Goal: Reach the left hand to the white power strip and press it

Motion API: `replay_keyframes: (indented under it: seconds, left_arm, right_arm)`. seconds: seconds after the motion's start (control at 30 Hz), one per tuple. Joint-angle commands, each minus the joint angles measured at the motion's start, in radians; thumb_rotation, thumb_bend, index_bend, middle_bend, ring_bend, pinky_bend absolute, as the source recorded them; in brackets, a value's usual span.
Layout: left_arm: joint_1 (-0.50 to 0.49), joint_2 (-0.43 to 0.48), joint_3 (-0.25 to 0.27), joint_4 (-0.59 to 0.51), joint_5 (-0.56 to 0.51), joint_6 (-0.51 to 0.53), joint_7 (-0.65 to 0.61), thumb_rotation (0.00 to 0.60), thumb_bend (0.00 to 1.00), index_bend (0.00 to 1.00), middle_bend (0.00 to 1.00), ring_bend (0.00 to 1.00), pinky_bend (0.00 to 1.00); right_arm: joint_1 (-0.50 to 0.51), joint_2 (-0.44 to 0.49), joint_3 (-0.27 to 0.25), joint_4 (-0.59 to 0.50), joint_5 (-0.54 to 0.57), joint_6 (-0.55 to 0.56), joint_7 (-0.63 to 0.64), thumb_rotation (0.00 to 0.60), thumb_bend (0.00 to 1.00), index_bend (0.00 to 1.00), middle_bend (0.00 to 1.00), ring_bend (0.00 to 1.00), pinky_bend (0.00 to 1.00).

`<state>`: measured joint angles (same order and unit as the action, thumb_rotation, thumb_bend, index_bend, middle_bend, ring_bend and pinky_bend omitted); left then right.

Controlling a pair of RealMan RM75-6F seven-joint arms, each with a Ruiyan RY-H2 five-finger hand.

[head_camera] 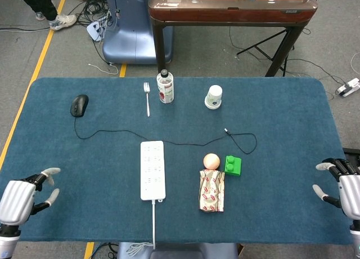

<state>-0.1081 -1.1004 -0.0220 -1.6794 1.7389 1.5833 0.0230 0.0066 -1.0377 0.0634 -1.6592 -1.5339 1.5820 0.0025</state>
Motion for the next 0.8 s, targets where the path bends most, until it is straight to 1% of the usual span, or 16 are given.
replay_keyframes:
  seconds: [0.03,0.17,0.33,0.4,0.47,0.53,0.67,0.8]
  left_arm:
    - [-0.055,0.016,0.009,-0.06,0.092,-0.032,0.04,0.6,0.34,0.36,0.72,0.75,0.94]
    - [-0.116,0.005,0.004,-0.104,0.153,-0.106,0.106,0.6,0.34,0.32,0.79,0.83,0.99]
    - [-0.208,-0.027,-0.01,-0.157,0.177,-0.238,0.16,0.6,0.34,0.32,0.87,0.9,1.0]
    - [-0.244,-0.044,-0.017,-0.172,0.172,-0.299,0.191,0.6,0.38,0.32,0.91,0.93,1.0]
    - [-0.271,-0.059,-0.023,-0.182,0.157,-0.35,0.224,0.6,0.48,0.31,0.93,0.95,1.0]
    - [-0.298,-0.08,-0.029,-0.186,0.141,-0.401,0.261,0.6,0.57,0.28,0.94,0.95,1.0]
    - [-0.338,-0.11,-0.032,-0.184,0.109,-0.484,0.326,0.6,0.62,0.27,0.93,0.94,1.0]
    - [-0.364,-0.136,-0.03,-0.19,0.069,-0.546,0.392,0.6,0.64,0.26,0.93,0.94,1.0]
  right_arm:
    - [0.0,0.019,0.009,-0.019,0.003,0.006,-0.001,0.6,0.17,0.39,0.33,0.26,0.4]
    - [0.002,0.03,0.013,-0.034,0.01,0.0,-0.007,0.6,0.17,0.39,0.33,0.26,0.4]
    - [0.005,0.025,0.012,-0.03,0.017,-0.014,-0.005,0.6,0.17,0.4,0.33,0.26,0.4]
    - [0.004,0.022,0.011,-0.024,0.021,-0.015,0.001,0.6,0.17,0.4,0.33,0.26,0.4]
    - [0.003,0.019,0.011,-0.017,0.023,-0.015,0.009,0.6,0.17,0.4,0.33,0.26,0.4]
    - [0.0,0.017,0.01,-0.008,0.025,-0.014,0.018,0.6,0.17,0.4,0.33,0.26,0.4]
    - [-0.005,0.016,0.009,0.009,0.029,-0.012,0.036,0.6,0.17,0.4,0.33,0.26,0.4]
    - [-0.009,0.013,0.008,0.025,0.033,-0.013,0.053,0.6,0.17,0.4,0.33,0.26,0.4]
